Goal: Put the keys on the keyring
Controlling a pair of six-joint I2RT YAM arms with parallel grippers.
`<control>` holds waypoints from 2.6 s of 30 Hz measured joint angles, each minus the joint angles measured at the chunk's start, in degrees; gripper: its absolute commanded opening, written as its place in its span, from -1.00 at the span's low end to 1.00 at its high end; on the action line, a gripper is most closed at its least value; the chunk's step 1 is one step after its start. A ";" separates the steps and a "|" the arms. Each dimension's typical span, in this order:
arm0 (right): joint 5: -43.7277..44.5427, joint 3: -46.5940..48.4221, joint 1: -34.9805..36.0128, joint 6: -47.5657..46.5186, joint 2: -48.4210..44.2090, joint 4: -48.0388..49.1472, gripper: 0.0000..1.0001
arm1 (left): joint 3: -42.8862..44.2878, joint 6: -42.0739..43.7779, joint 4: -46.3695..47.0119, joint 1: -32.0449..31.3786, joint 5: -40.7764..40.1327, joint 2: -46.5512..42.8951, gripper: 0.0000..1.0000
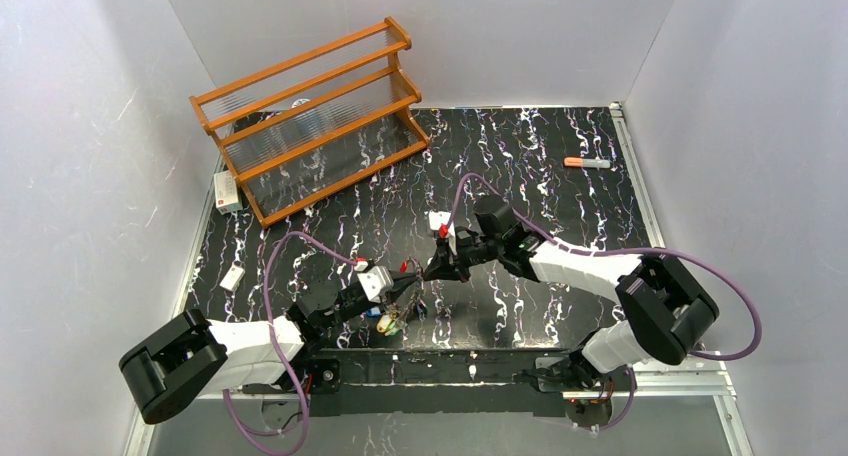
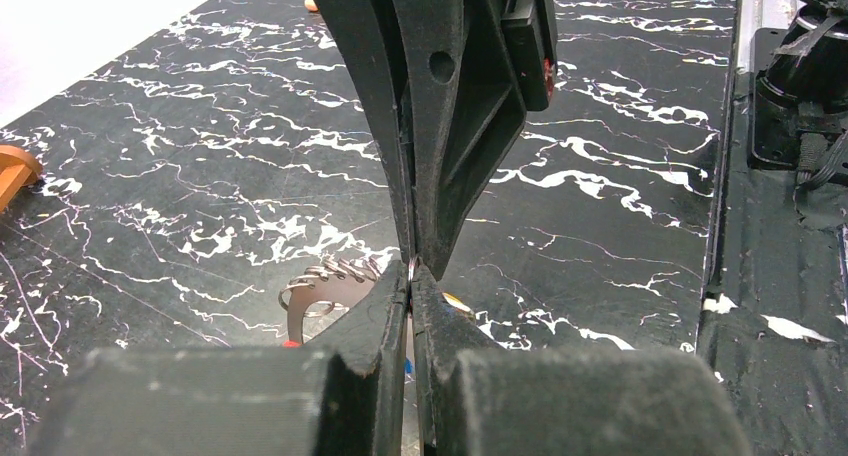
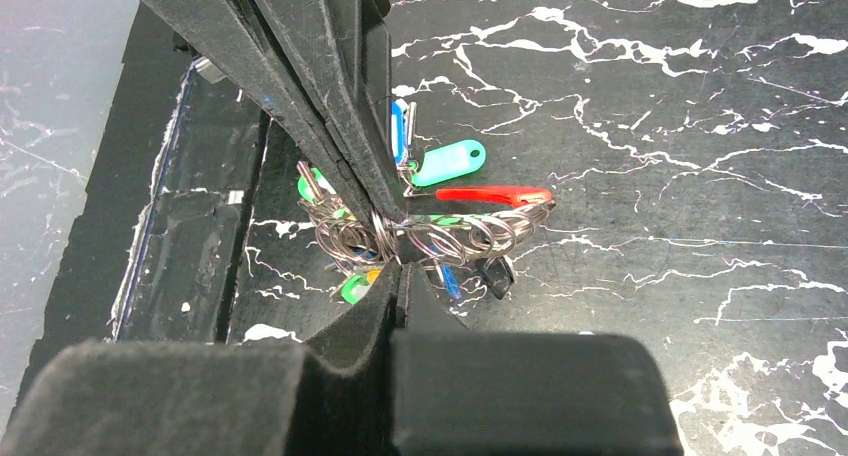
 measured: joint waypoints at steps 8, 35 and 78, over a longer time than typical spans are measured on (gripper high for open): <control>0.83 -2.80 0.31 1.55 -0.33 3.61 -0.36 | -0.02 -0.24 1.57 0.00 -0.07 0.09 -1.00; 1.01 -5.66 0.31 4.46 -3.61 13.29 -0.58 | -0.26 -0.44 2.12 0.00 -0.11 -0.09 -1.00; 4.61 -3.10 0.70 -5.81 -1.22 -4.13 -0.97 | -0.55 1.73 -3.10 0.00 -2.89 -1.86 0.00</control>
